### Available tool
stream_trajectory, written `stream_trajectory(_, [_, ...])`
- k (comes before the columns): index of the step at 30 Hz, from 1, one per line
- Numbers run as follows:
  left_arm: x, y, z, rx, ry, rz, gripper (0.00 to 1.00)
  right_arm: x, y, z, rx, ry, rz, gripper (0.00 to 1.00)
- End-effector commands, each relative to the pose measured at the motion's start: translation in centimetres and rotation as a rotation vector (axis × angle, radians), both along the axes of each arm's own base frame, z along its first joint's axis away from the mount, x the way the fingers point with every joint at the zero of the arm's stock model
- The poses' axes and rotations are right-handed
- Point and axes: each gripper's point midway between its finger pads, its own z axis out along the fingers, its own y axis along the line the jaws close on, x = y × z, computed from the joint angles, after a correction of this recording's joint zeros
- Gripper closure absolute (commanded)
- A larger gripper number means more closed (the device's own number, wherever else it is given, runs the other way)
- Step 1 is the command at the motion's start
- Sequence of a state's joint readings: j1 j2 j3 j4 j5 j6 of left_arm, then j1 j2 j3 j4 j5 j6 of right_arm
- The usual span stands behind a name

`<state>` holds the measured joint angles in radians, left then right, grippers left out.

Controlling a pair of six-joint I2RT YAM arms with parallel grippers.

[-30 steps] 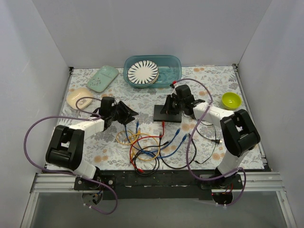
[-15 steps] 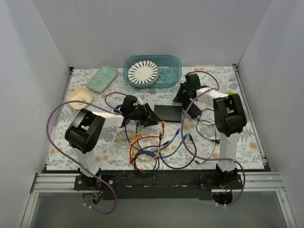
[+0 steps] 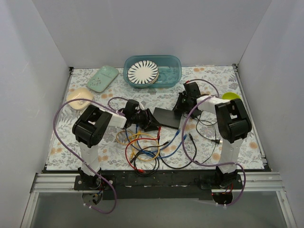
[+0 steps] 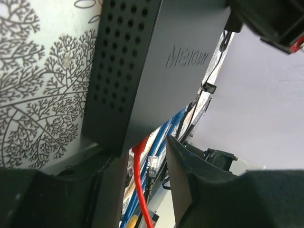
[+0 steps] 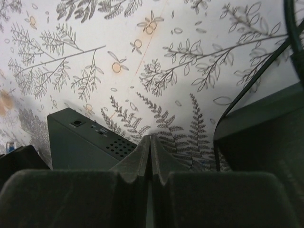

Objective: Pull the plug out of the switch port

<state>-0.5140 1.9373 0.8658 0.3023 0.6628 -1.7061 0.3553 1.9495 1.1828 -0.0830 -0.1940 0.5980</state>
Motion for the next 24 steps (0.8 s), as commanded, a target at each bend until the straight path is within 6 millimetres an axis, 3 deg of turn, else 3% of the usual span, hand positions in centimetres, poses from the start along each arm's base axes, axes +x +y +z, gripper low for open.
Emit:
stream_trajectory(1, [0.6, 0.2, -1.0, 0.029, -0.006, 0.03, 0.63, -2.9, -0.1, -1.2, -0.03, 0.048, 0.037, 0.91])
stream_trajectory(4, [0.6, 0.3, -0.9, 0.025, -0.014, 0.043, 0.62, -2.6, -0.3, 0.1, -0.038, 0.002, 0.029, 0.91])
stream_trajectory(7, [0.5, 0.3, -0.9, 0.023, -0.01, 0.039, 0.63, -2.1, 0.2, 3.3, -0.014, -0.087, 0.043, 0.91])
stream_trajectory(12, [0.0, 0.4, -1.2, 0.014, 0.0, 0.028, 0.66, -4.6, 3.6, 6.6, 0.068, -0.169, 0.144, 0.91])
stream_trajectory(17, [-0.7, 0.5, -1.5, 0.004, 0.011, 0.016, 0.7, -7.4, 5.9, 5.5, 0.156, -0.122, 0.23, 0.91])
stream_trajectory(24, [-0.9, 0.7, -2.0, 0.011, 0.026, 0.028, 0.72, -7.7, 5.7, 2.7, 0.128, -0.046, 0.222, 0.92])
